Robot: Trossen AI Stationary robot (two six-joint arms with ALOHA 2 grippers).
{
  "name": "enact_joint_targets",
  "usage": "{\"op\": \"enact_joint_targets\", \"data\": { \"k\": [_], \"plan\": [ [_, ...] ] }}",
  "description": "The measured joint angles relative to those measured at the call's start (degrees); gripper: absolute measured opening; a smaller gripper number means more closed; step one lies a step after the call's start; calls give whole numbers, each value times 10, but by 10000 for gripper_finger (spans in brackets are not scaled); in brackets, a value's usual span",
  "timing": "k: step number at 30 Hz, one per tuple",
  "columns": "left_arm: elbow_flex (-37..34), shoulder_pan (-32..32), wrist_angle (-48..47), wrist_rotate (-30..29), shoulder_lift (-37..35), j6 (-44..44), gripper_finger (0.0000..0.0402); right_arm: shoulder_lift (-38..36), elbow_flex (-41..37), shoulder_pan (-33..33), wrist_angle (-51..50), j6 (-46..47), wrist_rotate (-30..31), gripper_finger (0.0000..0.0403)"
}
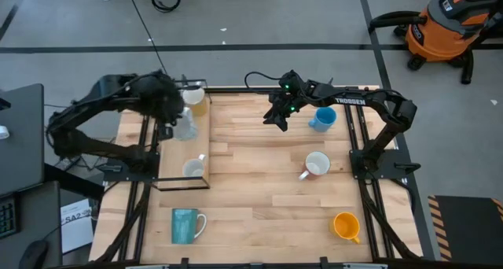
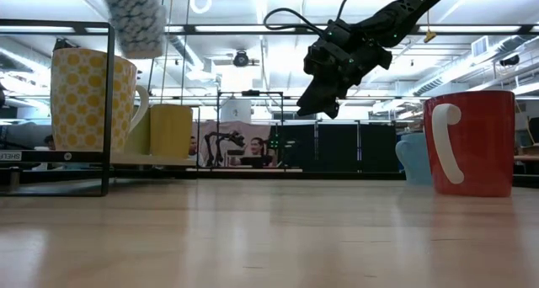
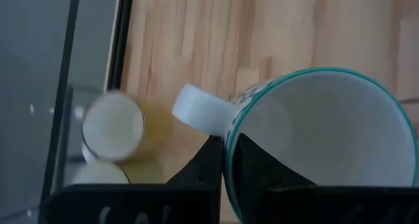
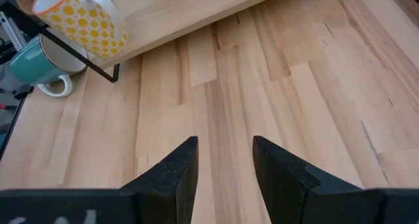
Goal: Place coffee mugs
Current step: Put the blue patterned mug on the shelf
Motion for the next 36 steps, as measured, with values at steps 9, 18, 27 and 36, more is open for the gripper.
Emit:
{"op": "enact_joint_targets", "data": {
  "k": [9, 18, 27, 36],
  "plan": [
    [-163, -2, 5, 8, -107, -23, 26, 0, 0, 0, 1, 0, 0, 151],
    [-260, -32, -6, 59, -116, -21, 32, 0, 0, 0, 1, -1, 0, 151],
    [-350, -84, 15, 82, -116, -24, 30, 0, 0, 0, 1, -1, 0, 151],
    [-376, -148, 51, 84, -116, -25, 31, 0, 0, 0, 1, -2, 0, 151]
  ]
}}
